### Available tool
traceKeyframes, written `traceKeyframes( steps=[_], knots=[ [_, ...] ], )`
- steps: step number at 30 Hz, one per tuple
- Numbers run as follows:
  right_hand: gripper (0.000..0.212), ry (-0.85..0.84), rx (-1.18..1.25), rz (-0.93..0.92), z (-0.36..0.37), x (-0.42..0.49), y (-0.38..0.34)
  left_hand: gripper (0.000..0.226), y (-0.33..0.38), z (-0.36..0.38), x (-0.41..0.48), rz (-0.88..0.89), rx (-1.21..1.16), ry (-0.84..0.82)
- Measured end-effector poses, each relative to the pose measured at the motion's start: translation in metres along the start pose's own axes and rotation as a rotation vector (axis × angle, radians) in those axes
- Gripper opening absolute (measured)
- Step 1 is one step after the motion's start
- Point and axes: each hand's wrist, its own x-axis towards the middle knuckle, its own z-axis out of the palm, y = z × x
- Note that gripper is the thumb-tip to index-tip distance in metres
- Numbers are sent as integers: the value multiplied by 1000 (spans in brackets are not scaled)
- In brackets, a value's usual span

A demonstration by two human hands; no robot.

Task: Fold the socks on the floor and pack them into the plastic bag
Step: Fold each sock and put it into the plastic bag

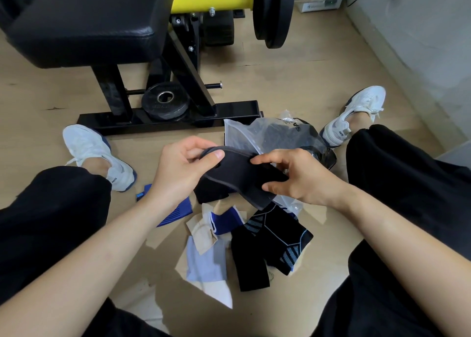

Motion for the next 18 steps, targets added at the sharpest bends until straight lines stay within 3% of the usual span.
traceKeyframes(
  steps=[3, 8, 14, 18],
  knots=[
    [59, 20, 59, 47, 2, 2, 2, 11, 2, 5, -5, 72, 25, -79],
    [67, 30, 387, 92, 6, 1, 1, 21, 1, 17, -17, 158, 62, -152],
    [57, 41, 747, 109, 15, 0, -8, 21, -10, 25, -20, 333, 172, -111],
    [46, 64, 813, 121, 20, 0, -10, 20, -15, 29, -21, 449, 251, -96]
  ],
)
